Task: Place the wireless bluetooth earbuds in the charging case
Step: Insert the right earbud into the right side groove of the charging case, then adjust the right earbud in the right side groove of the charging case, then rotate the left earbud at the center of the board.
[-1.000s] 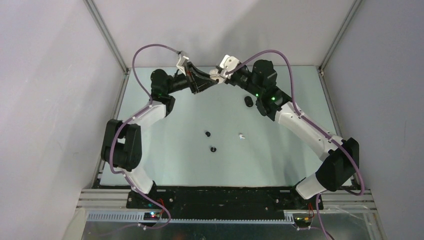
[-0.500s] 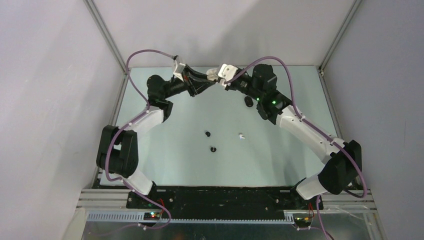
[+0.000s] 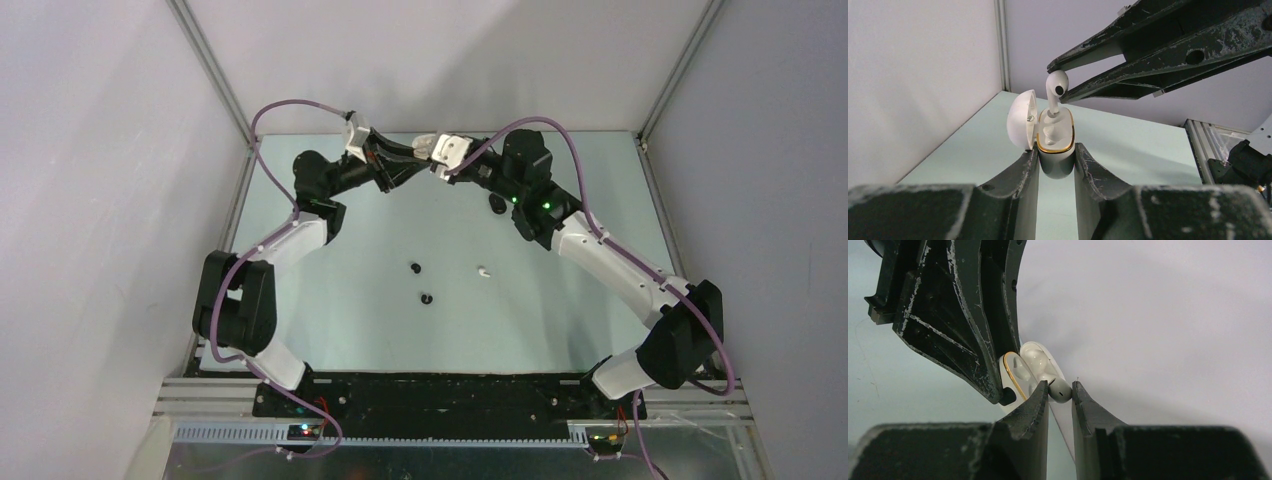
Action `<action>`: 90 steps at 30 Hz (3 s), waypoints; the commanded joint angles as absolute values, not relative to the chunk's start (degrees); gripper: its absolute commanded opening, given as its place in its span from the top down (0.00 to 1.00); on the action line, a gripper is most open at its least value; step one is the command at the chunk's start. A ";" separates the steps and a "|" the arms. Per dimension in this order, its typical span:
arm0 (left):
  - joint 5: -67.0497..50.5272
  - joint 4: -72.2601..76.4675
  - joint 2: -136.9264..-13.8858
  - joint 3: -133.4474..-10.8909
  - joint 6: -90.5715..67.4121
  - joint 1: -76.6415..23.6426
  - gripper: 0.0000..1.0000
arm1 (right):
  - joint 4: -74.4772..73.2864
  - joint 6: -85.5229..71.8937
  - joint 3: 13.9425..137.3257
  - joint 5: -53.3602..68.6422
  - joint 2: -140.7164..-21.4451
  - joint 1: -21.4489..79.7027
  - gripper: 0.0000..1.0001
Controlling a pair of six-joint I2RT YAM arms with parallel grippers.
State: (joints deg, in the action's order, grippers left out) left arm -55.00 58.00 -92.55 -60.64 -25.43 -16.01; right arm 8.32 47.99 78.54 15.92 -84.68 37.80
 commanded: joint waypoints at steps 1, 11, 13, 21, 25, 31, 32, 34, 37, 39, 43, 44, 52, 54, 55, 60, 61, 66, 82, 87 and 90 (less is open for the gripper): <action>-53.45 61.08 -89.82 -60.16 -24.53 -16.26 1.00 | 9.16 51.05 77.96 15.75 -83.08 38.26 1.00; -53.71 61.21 -90.12 -60.58 -24.54 -16.26 1.00 | 6.69 56.92 77.18 17.92 -82.77 38.46 1.00; -53.76 61.25 -90.12 -60.52 -24.45 -16.26 1.00 | 6.60 57.15 77.17 18.15 -82.87 38.60 1.00; -54.36 61.61 -90.09 -60.47 -23.58 -16.26 1.00 | 5.65 56.88 77.21 18.10 -82.81 38.76 0.69; -54.86 61.84 -90.17 -60.47 -23.15 -16.29 1.00 | 5.96 55.32 77.65 17.73 -82.91 38.62 0.60; -55.24 61.94 -90.26 -60.57 -22.77 -16.30 1.00 | 2.84 51.68 81.34 17.76 -84.08 38.55 0.53; -55.31 61.91 -90.31 -60.56 -22.77 -16.31 1.00 | 1.24 51.15 82.80 17.80 -84.67 38.36 0.51; -55.43 61.89 -90.35 -60.63 -22.64 -16.31 1.00 | -2.21 48.99 85.87 17.81 -86.04 37.95 0.49; -55.54 61.94 -90.43 -60.73 -22.67 -16.26 1.00 | -7.63 44.68 92.45 18.59 -88.21 36.70 0.45; -55.47 61.96 -90.47 -60.74 -22.72 -16.22 1.00 | -12.63 42.26 96.85 20.33 -89.79 35.76 0.40; -55.16 61.52 -90.82 -60.89 -23.24 -15.83 1.00 | -21.59 33.82 105.93 25.54 -91.86 32.69 0.30; -55.01 61.13 -90.85 -60.90 -23.48 -15.60 1.00 | -24.07 30.98 107.02 27.68 -91.98 32.16 0.27; -54.56 57.11 -91.17 -61.30 -24.66 -13.21 1.00 | -32.26 31.49 101.67 31.66 -85.01 29.92 0.18; -53.97 55.61 -90.52 -60.83 -24.67 -12.59 1.00 | -33.18 33.24 94.76 32.72 -82.95 28.41 0.18; -53.62 55.01 -90.22 -60.60 -24.49 -12.16 1.00 | -33.39 34.87 92.86 33.27 -81.73 27.91 0.19; -53.64 47.98 -86.49 -57.64 -22.00 -10.31 1.00 | -35.59 44.94 79.91 34.38 -81.02 23.95 0.23; -53.93 45.59 -85.91 -57.43 -20.68 -9.76 1.00 | -37.86 47.20 79.46 34.61 -82.59 23.58 0.24; -53.17 36.96 -81.83 -55.96 -15.35 -8.23 1.00 | -47.34 56.68 79.43 32.89 -91.92 21.93 0.28; -50.12 25.85 -75.06 -53.86 -9.38 -7.72 1.00 | -51.66 74.25 84.74 25.03 -111.46 24.62 0.37; -49.70 24.98 -74.27 -53.15 -9.15 -7.70 1.00 | -50.03 74.04 84.33 23.63 -113.80 26.15 0.37; -49.66 24.73 -73.89 -53.09 -9.15 -7.66 1.00 | -49.50 73.54 84.37 23.20 -114.64 26.54 0.38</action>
State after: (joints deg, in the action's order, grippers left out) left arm -50.54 24.86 -76.23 -53.56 -10.85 -8.10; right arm -50.52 72.71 82.43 24.40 -113.32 26.00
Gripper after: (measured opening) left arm 0.305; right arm 0.624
